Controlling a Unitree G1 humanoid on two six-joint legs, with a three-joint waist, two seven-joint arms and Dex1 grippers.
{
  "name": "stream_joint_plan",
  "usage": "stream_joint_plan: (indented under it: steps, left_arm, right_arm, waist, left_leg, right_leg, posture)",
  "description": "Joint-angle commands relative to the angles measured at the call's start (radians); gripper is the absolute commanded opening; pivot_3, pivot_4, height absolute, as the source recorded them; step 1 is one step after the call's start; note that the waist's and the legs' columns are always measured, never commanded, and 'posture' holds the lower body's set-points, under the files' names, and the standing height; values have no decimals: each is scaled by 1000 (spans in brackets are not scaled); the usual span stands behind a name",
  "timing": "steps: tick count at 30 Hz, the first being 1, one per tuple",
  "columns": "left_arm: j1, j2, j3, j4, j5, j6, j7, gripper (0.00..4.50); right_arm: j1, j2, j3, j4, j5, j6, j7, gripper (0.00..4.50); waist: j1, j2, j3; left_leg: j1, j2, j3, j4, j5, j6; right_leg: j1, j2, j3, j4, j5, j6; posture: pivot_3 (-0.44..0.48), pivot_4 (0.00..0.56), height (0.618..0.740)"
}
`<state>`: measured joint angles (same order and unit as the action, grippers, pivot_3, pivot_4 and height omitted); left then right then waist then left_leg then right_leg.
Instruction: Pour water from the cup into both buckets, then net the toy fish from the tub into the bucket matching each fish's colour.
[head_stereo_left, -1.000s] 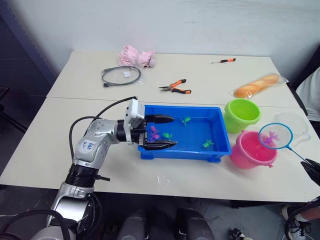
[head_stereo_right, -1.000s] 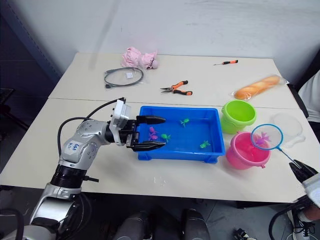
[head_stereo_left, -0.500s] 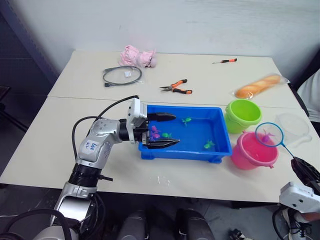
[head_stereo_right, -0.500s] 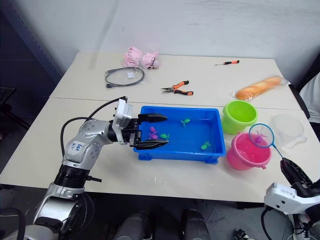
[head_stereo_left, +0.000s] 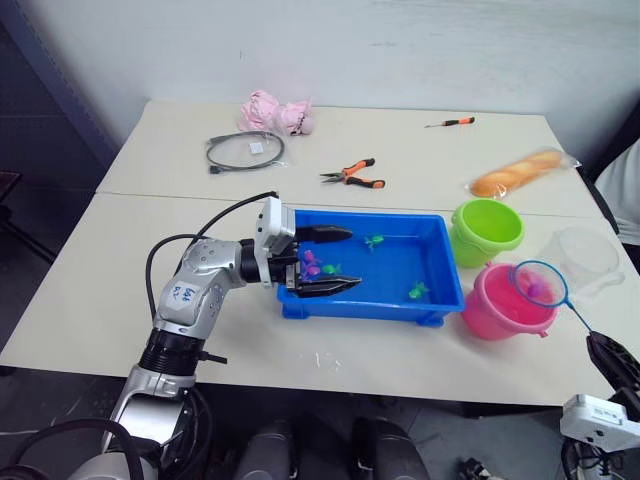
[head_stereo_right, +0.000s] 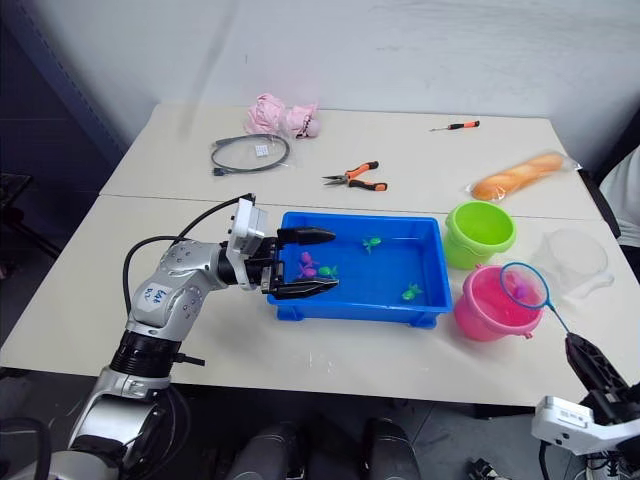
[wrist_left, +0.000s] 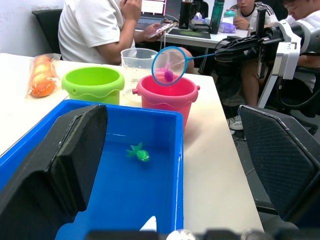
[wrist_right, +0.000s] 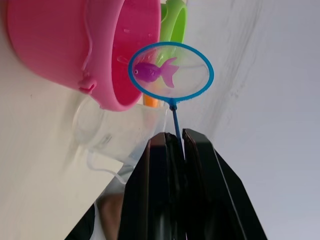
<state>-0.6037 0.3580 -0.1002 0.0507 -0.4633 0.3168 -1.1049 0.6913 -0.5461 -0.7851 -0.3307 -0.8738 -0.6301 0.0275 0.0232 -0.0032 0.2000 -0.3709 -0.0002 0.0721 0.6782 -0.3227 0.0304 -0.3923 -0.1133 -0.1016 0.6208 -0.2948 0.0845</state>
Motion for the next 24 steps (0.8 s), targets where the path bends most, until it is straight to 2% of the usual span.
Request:
stream_joint_plan:
  steps: [1, 7, 10, 18, 22, 24]
  left_arm:
    - [0, -7, -2, -30, -8, -6, -1, 4478]
    - [-10, -12, -4, -18, -3, -12, -4, 4478]
    - [-11, -13, -4, -20, -1, -13, -3, 4478]
    - [-11, -7, 0, -11, 6, -20, -1, 4478]
    - [-5, -1, 7, -15, 5, -19, 3, 4478]
    - [5, 15, 15, -22, 4, -18, -1, 4478]
  right_arm:
    - [21, -14, -2, -21, 0, -18, -58, 0]
    - [42, -9, 38, -35, -21, -36, -101, 0]
    - [50, -1, -6, 5, 1, 16, -128, 0]
    - [57, -41, 40, 45, -25, -9, -196, 0]
    - [49, -72, 15, 74, 90, -20, -183, 0]
    - [52, -109, 31, 65, 249, -46, -107, 0]
  waist:
    - [-1, 0, 0]
    - [-2, 0, 0]
    - [-1, 0, 0]
    - [-2, 0, 0]
    - [-1, 0, 0]
    - [-5, 0, 0]
  left_leg:
    - [0, 0, 0, 0, 0, 0]
    - [1, 1, 0, -2, 1, -1]
    - [1, 1, 0, -3, 1, -1]
    - [1, 0, 0, -5, 1, -2]
    - [1, 0, 0, -7, 2, -2]
    - [1, 0, 0, -8, 3, -2]
  right_leg:
    - [0, 0, 0, 0, 0, 0]
    - [0, 0, 0, 0, 0, -1]
    - [-1, 0, 0, 0, -1, -1]
    - [-1, 0, 0, -1, -1, -1]
    - [-1, 0, 0, -1, -1, -1]
    - [-1, 0, 0, -1, -1, -1]
  posture:
    - [0, 150, 740]
    - [0, 150, 740]
    - [0, 150, 740]
    - [0, 150, 740]
    - [0, 150, 740]
    - [0, 150, 740]
